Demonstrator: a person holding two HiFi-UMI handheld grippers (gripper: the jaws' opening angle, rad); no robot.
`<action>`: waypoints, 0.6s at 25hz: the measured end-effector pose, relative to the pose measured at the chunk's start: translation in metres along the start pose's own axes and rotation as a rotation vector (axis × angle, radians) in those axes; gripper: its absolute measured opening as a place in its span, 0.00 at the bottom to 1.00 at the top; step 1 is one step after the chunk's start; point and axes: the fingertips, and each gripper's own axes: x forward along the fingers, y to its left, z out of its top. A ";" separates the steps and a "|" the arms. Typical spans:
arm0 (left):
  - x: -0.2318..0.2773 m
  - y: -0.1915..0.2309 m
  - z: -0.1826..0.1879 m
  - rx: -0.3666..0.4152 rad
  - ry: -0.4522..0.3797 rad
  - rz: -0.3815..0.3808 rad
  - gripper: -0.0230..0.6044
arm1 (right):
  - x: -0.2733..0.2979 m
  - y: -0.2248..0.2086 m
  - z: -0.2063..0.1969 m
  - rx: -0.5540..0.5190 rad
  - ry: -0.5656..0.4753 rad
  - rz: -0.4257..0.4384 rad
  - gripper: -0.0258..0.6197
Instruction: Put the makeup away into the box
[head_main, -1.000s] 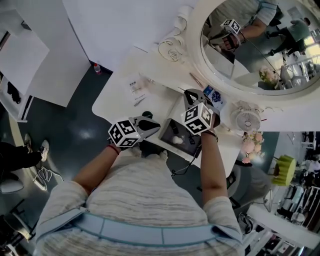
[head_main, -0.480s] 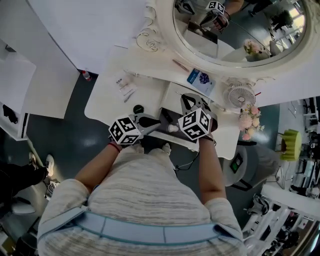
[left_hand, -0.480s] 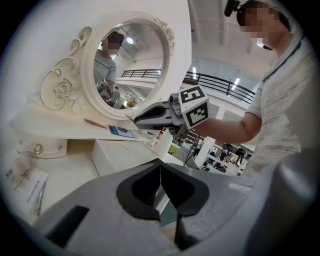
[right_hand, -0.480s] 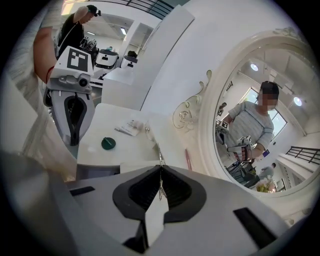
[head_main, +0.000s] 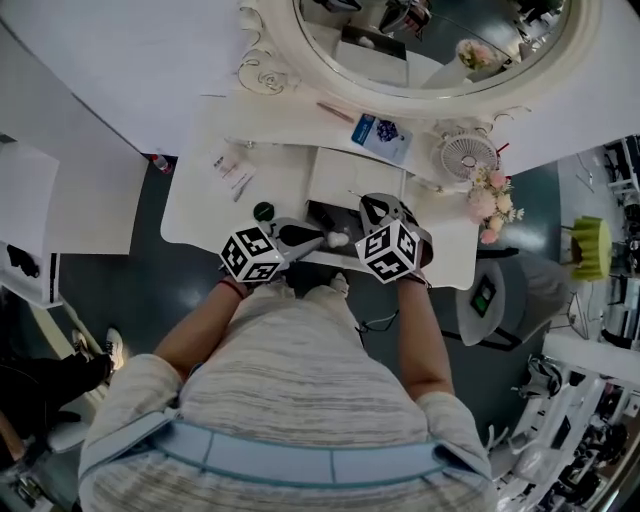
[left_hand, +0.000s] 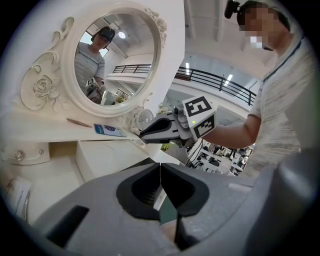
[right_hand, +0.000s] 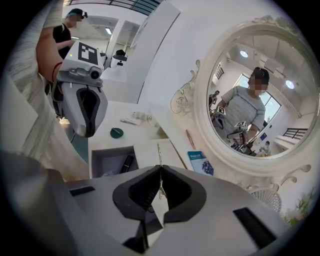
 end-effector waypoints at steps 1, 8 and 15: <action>0.002 -0.001 0.000 0.003 0.004 -0.004 0.06 | -0.001 0.003 -0.006 0.013 0.006 0.001 0.07; 0.012 -0.007 0.000 0.013 0.028 -0.028 0.06 | 0.004 0.033 -0.052 0.108 0.071 0.040 0.07; 0.017 -0.009 -0.003 0.019 0.049 -0.048 0.06 | 0.011 0.047 -0.077 0.173 0.115 0.071 0.07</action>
